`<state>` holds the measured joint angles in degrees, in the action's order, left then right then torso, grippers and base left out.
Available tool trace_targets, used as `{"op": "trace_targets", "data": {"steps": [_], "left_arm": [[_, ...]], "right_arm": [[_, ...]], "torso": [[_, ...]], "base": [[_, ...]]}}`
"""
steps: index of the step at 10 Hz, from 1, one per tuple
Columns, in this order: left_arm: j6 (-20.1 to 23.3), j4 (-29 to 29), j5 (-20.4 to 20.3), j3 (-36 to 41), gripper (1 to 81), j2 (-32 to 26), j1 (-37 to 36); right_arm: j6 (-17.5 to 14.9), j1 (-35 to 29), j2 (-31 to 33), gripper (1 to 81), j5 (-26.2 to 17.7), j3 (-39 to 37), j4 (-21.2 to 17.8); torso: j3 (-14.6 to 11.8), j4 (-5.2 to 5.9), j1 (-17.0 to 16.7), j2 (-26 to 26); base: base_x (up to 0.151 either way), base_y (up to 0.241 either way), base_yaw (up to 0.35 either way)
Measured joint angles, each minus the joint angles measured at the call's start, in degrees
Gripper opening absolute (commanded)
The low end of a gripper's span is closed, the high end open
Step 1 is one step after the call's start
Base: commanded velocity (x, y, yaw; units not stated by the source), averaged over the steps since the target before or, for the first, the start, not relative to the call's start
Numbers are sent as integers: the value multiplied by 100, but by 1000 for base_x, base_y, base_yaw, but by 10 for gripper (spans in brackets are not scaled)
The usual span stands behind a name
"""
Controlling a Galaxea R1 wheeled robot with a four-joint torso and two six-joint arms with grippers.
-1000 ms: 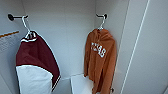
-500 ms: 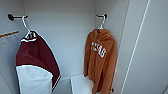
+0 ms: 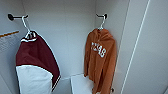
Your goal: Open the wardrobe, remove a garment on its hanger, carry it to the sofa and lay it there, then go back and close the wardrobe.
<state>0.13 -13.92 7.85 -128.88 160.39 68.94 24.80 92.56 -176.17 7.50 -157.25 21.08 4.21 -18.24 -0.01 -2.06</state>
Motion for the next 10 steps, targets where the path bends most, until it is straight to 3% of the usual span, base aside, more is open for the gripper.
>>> {"op": "trace_targets", "data": {"steps": [4,10], "left_arm": [[-338,4,650,884,811,-328,-1304],[-1140,6,1543,2125,811,-892,-2473]], "right_arm": [[-2,-37,0,811,-11,0,-5],[0,-83,0,811,-48,0,-5]], "torso": [[2,0,1,2],[6,0,6,5]], "base": [[0,0,0],[0,0,0]]}}
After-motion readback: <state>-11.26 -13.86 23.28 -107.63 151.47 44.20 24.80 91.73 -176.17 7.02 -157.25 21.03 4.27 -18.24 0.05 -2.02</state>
